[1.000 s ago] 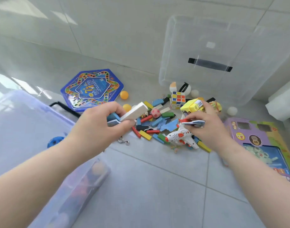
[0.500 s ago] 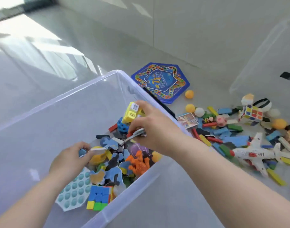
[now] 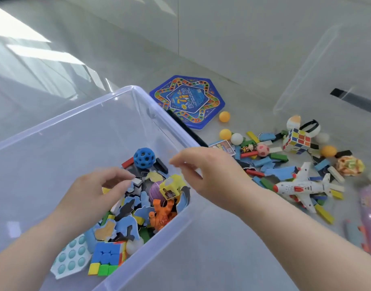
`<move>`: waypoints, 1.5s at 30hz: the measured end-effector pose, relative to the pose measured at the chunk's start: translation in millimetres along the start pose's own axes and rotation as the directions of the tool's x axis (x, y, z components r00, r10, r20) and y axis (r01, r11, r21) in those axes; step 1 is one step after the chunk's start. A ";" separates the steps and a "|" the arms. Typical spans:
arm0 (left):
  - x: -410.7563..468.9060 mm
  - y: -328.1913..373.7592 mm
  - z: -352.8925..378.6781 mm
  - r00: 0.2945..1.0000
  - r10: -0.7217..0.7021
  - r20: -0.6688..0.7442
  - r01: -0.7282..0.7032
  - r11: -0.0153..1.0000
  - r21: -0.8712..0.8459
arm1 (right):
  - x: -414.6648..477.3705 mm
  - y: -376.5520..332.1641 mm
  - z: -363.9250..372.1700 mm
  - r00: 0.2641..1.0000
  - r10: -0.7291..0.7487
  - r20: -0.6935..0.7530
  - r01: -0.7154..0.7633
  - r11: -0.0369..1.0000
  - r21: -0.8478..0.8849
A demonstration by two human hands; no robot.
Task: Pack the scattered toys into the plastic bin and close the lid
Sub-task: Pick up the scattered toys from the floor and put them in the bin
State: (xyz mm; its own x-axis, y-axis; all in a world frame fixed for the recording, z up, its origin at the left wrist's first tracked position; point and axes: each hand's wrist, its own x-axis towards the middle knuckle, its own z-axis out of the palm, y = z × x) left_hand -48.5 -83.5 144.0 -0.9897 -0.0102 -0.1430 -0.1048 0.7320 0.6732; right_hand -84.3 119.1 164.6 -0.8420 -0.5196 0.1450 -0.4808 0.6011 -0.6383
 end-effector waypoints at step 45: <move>87.3 172.0 336.8 0.868 0.181 0.463 -0.437 0.723 0.536 | -248.2 276.3 -39.8 0.152 0.976 -0.155 -0.985 0.137 -0.101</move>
State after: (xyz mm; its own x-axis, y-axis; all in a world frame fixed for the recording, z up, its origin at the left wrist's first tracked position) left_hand -120.1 270.9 3.0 -0.8324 0.4390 -0.3382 0.4088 0.8985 0.1599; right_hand -18.0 438.4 -17.6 -0.6352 0.6019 -0.4840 0.7390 0.6559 -0.1541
